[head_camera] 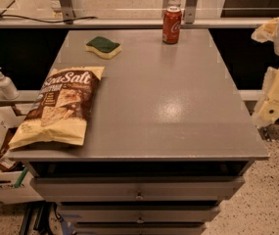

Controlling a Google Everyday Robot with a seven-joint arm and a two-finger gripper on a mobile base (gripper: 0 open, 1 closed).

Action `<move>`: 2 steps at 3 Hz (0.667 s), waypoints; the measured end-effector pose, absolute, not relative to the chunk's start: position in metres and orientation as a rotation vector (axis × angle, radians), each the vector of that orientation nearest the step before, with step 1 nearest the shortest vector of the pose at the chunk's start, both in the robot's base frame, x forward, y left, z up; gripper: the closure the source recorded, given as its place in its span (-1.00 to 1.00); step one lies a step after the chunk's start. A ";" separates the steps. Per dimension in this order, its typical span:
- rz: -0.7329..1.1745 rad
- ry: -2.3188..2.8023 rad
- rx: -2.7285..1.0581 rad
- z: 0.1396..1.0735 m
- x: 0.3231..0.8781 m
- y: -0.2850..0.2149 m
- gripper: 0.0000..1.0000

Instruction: Move sponge near orange can

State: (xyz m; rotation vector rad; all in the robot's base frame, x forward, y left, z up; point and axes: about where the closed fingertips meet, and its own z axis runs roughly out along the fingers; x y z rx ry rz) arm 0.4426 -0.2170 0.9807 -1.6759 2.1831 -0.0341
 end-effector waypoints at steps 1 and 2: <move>0.107 2.090 -1.595 0.983 0.457 -0.217 -1.00; 0.177 2.058 -1.583 0.985 0.457 -0.204 -1.00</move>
Offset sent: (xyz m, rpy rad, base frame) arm 0.0127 -0.0006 0.0025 0.1379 -0.0329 0.0129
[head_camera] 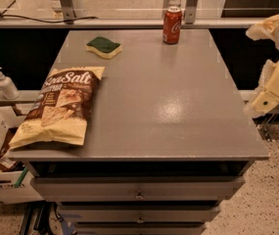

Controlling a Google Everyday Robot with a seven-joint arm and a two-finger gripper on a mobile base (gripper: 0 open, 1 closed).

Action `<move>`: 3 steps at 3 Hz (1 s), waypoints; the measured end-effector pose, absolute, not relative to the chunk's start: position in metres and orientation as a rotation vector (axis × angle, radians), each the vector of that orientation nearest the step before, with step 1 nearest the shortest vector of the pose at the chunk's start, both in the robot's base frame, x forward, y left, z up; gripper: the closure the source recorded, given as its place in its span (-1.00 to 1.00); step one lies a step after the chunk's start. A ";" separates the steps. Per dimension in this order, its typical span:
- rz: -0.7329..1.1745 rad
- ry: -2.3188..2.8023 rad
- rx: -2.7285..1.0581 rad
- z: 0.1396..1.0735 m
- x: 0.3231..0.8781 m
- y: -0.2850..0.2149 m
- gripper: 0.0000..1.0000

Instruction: Move sponge near orange can

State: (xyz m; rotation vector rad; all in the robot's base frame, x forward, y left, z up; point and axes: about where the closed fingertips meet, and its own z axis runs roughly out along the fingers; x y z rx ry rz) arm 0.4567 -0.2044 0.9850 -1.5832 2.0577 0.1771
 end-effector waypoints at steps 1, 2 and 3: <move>0.173 2.061 -1.581 0.984 0.457 -0.205 -1.00; 0.198 2.045 -1.502 0.984 0.471 -0.201 -1.00; 0.270 1.987 -1.372 0.981 0.500 -0.196 -1.00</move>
Offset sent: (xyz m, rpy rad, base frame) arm 0.0409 0.0067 0.0001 0.1831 -0.0789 -0.1226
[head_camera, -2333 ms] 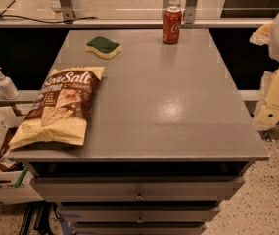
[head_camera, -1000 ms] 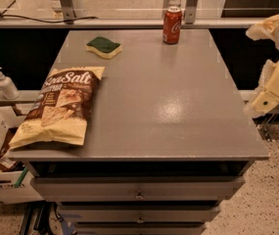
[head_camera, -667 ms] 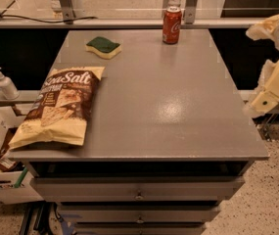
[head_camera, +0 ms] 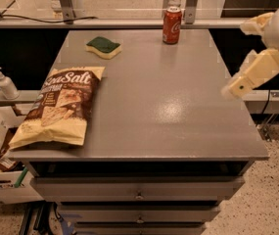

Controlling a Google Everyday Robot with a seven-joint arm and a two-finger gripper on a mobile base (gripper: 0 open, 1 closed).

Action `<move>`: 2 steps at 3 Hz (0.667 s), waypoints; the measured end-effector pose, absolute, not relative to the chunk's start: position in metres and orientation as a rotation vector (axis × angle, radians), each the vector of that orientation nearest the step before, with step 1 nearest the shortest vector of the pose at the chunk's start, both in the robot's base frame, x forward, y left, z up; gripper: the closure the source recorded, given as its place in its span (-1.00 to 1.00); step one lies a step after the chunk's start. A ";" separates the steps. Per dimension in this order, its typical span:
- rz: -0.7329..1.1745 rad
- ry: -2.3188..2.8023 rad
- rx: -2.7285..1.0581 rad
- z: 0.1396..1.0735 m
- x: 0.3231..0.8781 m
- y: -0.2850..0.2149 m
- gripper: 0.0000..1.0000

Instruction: Move sponge near orange can

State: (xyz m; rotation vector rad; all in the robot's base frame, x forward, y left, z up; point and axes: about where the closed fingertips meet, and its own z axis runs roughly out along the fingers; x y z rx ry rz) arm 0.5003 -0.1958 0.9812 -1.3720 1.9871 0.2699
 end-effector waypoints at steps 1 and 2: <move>0.315 1.934 -1.252 0.974 0.532 -0.192 -1.00; 0.342 1.862 -1.155 0.966 0.570 -0.184 -1.00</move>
Offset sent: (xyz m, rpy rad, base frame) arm 0.1150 0.0134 -0.0238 0.3165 -0.1911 -0.1263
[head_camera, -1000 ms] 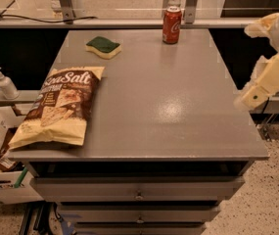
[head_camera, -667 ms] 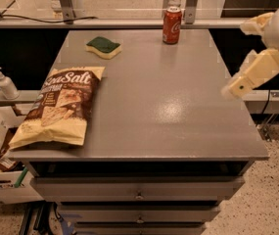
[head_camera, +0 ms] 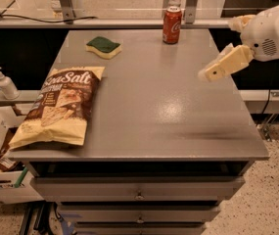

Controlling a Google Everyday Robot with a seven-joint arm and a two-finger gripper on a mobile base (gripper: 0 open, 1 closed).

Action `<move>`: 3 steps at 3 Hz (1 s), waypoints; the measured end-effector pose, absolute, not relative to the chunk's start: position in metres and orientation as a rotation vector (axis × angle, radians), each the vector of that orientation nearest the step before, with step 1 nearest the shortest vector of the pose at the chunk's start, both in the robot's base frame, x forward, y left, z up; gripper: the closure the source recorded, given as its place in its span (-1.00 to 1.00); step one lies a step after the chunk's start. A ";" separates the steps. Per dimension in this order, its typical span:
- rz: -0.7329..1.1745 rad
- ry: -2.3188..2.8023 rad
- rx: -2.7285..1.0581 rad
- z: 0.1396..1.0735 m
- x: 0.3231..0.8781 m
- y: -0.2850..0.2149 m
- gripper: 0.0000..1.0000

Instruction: Move sponge near orange can

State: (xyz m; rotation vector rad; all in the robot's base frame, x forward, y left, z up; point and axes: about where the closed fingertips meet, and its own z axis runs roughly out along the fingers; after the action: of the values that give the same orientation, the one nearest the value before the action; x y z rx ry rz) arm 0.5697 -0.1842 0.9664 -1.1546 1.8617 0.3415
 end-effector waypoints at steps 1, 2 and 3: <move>0.361 1.812 -1.085 0.958 0.608 -0.179 -1.00; 0.360 1.811 -1.073 0.955 0.613 -0.180 -1.00; 0.368 1.807 -1.062 0.955 0.615 -0.177 -1.00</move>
Offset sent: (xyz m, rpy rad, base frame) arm 0.0333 0.0045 -0.0076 0.0584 -0.0375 -0.0208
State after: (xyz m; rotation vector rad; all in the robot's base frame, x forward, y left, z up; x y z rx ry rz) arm 0.6150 -0.1773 0.9546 -1.0624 1.8072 0.3676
